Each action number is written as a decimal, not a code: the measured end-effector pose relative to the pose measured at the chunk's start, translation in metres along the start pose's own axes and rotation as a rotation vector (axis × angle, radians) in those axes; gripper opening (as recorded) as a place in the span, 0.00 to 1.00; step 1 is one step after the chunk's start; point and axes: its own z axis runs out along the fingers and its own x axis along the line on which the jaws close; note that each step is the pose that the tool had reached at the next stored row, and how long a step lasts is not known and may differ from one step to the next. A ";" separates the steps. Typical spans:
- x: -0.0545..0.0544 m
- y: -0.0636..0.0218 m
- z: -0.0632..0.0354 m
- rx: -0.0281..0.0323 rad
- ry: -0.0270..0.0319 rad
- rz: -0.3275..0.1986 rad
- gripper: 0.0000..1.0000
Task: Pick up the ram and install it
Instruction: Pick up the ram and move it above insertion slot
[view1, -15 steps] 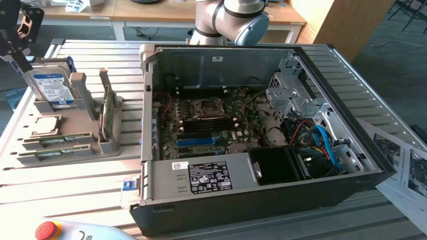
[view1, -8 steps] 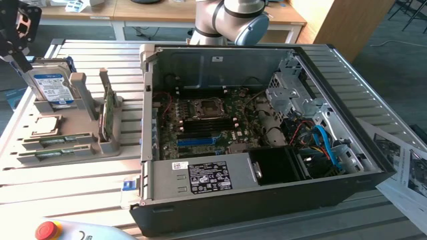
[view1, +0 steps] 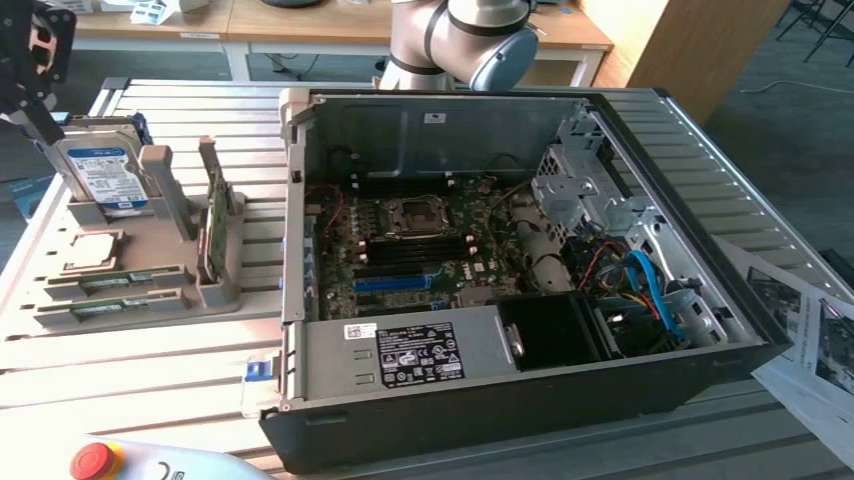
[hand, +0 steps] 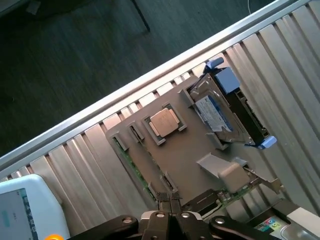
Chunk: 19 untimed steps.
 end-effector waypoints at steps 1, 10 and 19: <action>0.000 0.0000 0.0000 -0.0003 0.0008 -0.018 0.10; 0.000 0.0000 0.0000 -0.0032 0.0078 -0.181 0.10; 0.000 0.0000 0.0001 -0.0057 0.0135 -0.312 0.10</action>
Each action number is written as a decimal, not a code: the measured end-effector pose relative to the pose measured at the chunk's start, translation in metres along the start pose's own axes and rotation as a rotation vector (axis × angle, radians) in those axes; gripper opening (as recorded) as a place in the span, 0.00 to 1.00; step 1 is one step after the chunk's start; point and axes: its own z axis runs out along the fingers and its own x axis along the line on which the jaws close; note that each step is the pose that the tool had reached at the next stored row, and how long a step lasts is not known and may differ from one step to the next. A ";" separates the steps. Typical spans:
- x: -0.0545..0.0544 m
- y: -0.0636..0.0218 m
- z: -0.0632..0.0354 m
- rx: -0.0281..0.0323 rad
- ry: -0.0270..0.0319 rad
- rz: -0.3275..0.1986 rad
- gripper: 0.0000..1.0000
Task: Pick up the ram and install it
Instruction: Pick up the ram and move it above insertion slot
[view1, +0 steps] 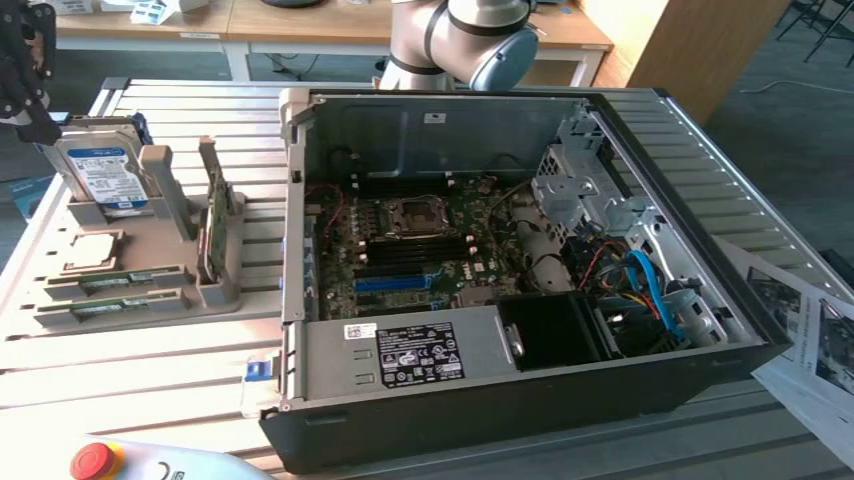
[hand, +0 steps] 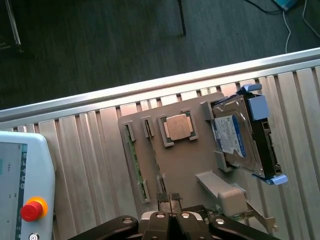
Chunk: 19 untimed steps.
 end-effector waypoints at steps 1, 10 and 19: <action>0.000 0.0000 0.0000 0.0000 0.0000 0.000 0.10; 0.000 -0.0005 0.0000 -0.0011 0.0022 -0.055 0.10; 0.000 -0.0007 0.0000 0.0039 0.0019 -0.078 0.10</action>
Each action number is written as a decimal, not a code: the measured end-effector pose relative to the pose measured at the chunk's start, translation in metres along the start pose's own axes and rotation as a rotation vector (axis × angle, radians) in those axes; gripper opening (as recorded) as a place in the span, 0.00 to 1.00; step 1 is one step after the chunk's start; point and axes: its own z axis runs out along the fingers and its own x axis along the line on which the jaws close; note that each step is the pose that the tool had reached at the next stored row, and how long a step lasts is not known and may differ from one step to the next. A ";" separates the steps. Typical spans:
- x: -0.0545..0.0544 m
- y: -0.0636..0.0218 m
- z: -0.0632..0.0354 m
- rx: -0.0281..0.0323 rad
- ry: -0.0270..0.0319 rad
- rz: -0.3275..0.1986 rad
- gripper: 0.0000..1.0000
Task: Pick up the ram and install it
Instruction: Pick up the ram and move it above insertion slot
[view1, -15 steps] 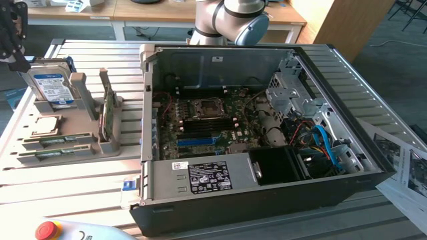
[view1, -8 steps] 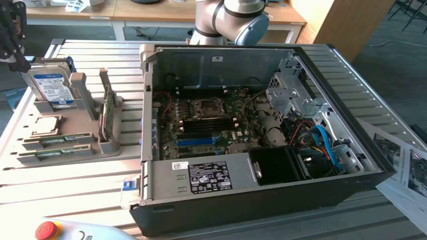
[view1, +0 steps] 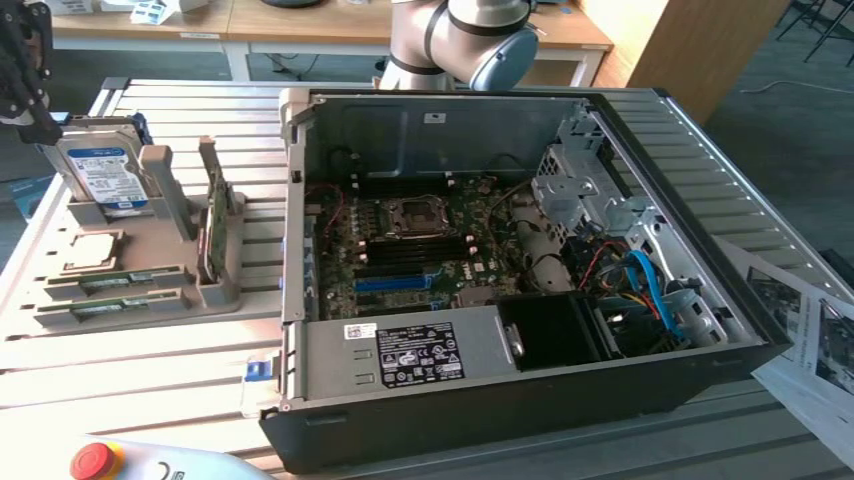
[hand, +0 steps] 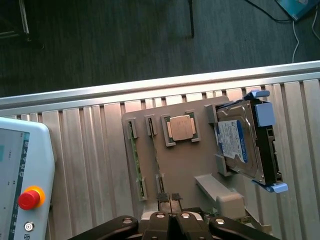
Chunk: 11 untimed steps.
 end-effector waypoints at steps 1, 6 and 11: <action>0.000 0.0000 0.0000 0.0005 -0.0001 0.000 0.10; 0.000 0.0001 0.0001 0.0006 0.0000 -0.005 0.10; 0.000 0.0001 0.0001 -0.0003 0.0014 -0.045 0.10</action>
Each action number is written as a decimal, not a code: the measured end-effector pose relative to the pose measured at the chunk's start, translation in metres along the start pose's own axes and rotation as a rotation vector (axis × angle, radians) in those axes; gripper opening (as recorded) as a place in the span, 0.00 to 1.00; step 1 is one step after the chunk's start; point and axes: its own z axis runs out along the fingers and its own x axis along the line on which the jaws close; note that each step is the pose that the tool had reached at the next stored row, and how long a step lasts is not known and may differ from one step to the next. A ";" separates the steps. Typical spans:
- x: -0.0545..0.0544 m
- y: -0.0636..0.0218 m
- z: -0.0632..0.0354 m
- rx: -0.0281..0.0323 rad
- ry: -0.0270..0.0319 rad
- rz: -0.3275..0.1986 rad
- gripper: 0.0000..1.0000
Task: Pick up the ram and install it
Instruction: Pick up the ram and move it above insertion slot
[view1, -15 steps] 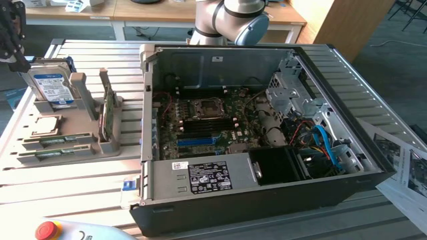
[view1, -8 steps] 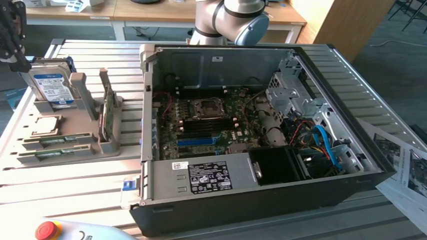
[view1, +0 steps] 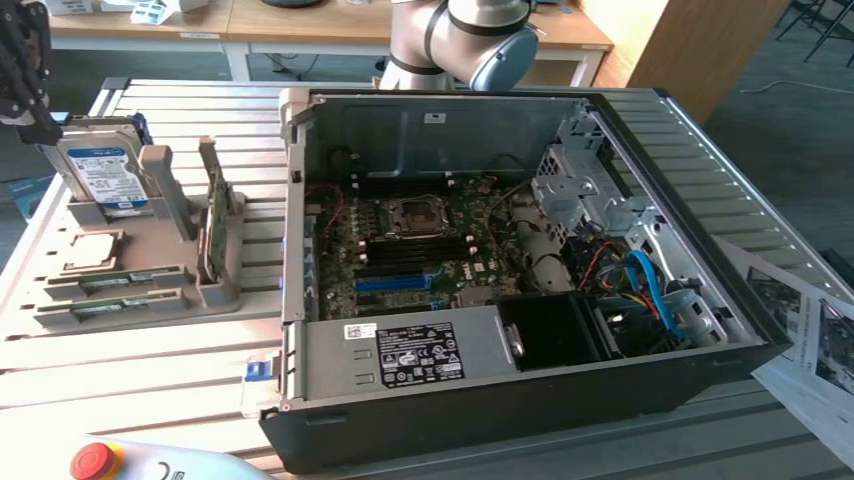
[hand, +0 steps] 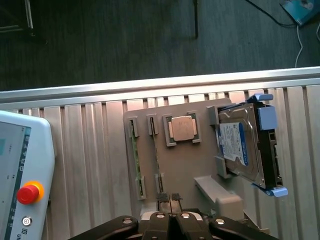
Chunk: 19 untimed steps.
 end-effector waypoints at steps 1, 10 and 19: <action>0.000 0.0000 0.0000 -0.0002 0.0003 -0.009 0.10; 0.000 0.0000 0.0000 0.0019 0.0005 -0.020 0.10; 0.000 0.0000 0.0000 0.0083 -0.0003 -0.020 0.10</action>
